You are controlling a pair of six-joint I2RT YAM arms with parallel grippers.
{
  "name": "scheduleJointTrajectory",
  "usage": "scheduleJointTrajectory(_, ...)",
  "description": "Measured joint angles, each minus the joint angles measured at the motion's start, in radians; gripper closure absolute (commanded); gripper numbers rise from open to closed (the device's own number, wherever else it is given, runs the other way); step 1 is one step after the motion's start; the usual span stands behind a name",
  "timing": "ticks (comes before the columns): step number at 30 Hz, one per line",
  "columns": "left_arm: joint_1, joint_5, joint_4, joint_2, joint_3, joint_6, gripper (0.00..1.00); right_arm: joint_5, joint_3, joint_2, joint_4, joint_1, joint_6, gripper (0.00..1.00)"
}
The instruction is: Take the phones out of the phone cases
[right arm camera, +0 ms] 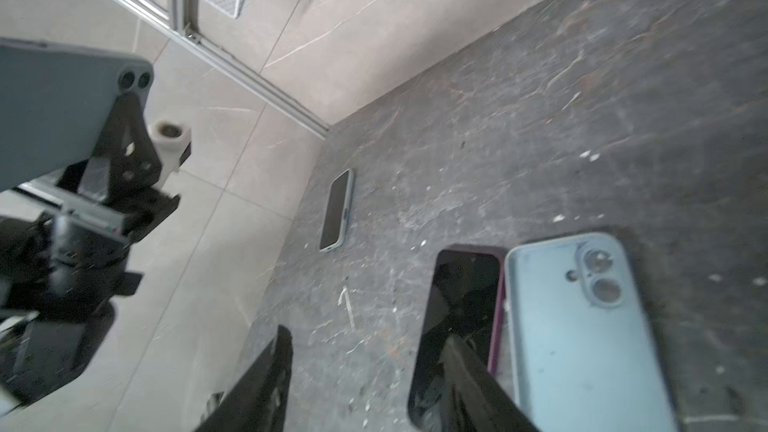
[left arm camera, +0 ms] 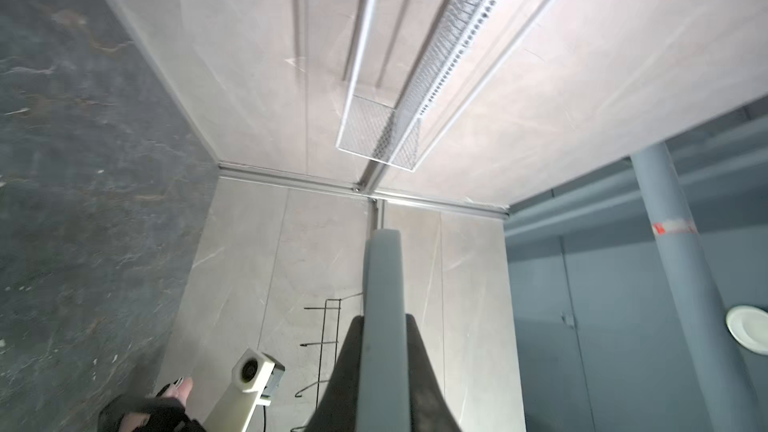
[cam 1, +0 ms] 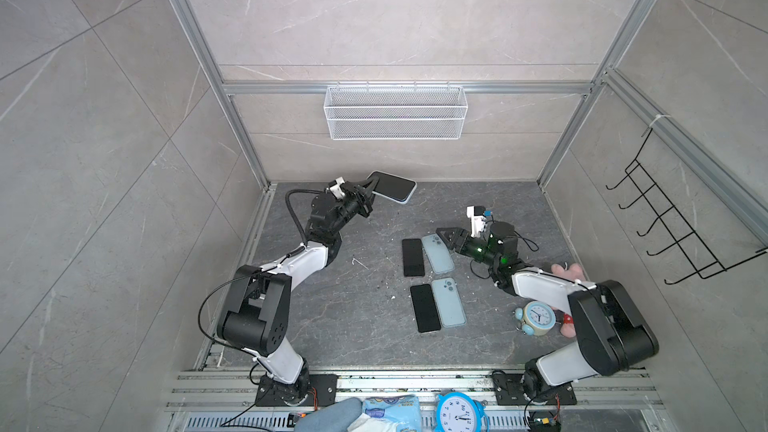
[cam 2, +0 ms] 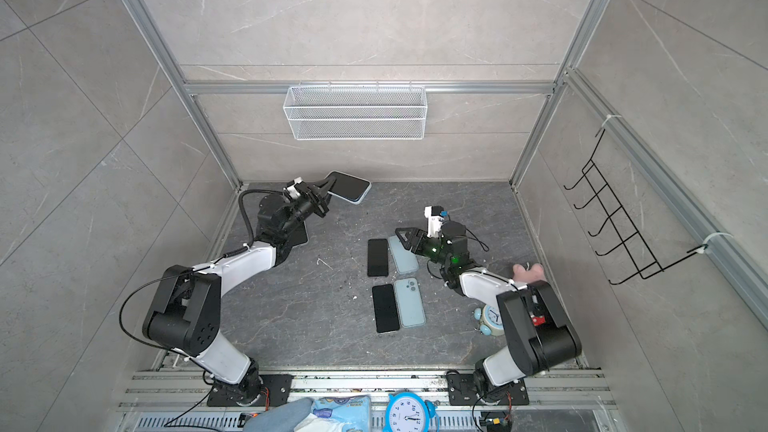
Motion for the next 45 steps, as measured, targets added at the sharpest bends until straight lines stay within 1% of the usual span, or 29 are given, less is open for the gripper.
scheduleJointTrajectory(2, 0.011, 0.032, 0.039, 0.024, 0.0, 0.011, 1.0, -0.044, 0.007, -0.064, -0.021, 0.002, 0.029, 0.34)
scheduleJointTrajectory(4, 0.011, 0.063, 0.074, 0.059, 0.0, 0.013, 1.0, -0.081, 0.037, -0.084, -0.017, -0.01, 0.078, 0.33)
scheduleJointTrajectory(8, 0.003, 0.113, 0.109, 0.111, 0.0, 0.015, 1.0, -0.13, 0.117, -0.052, 0.052, -0.023, 0.227, 0.32)
scheduleJointTrajectory(10, 0.0, 0.126, 0.117, 0.115, 0.0, 0.019, 1.0, -0.152, 0.154, -0.02, 0.12, -0.02, 0.304, 0.32)
scheduleJointTrajectory(14, -0.006, 0.144, 0.171, 0.115, 0.0, 0.019, 1.0, -0.175, 0.184, 0.033, 0.229, -0.003, 0.412, 0.34)
scheduleJointTrajectory(20, -0.019, 0.148, 0.21, 0.116, 0.0, 0.019, 1.0, -0.193, 0.19, 0.088, 0.311, 0.032, 0.492, 0.37)
scheduleJointTrajectory(27, -0.031, 0.147, 0.222, 0.116, 0.0, 0.023, 1.0, -0.193, 0.215, 0.116, 0.364, 0.052, 0.531, 0.43)
scheduleJointTrajectory(31, -0.039, 0.147, 0.221, 0.116, 0.0, 0.025, 1.0, -0.193, 0.232, 0.138, 0.396, 0.054, 0.557, 0.5)
scheduleJointTrajectory(33, -0.043, 0.147, 0.222, 0.116, 0.0, 0.026, 1.0, -0.192, 0.237, 0.15, 0.41, 0.054, 0.571, 0.55)
scheduleJointTrajectory(36, -0.048, 0.146, 0.221, 0.116, 0.0, 0.031, 1.0, -0.189, 0.244, 0.167, 0.437, 0.054, 0.594, 0.65)
scheduleJointTrajectory(40, -0.047, 0.144, 0.214, 0.117, 0.0, 0.046, 1.0, -0.179, 0.249, 0.185, 0.486, 0.055, 0.629, 0.84)
scheduleJointTrajectory(45, -0.047, 0.119, 0.248, 0.122, 0.0, 0.064, 1.0, -0.147, 0.249, 0.212, 0.546, 0.059, 0.698, 0.97)
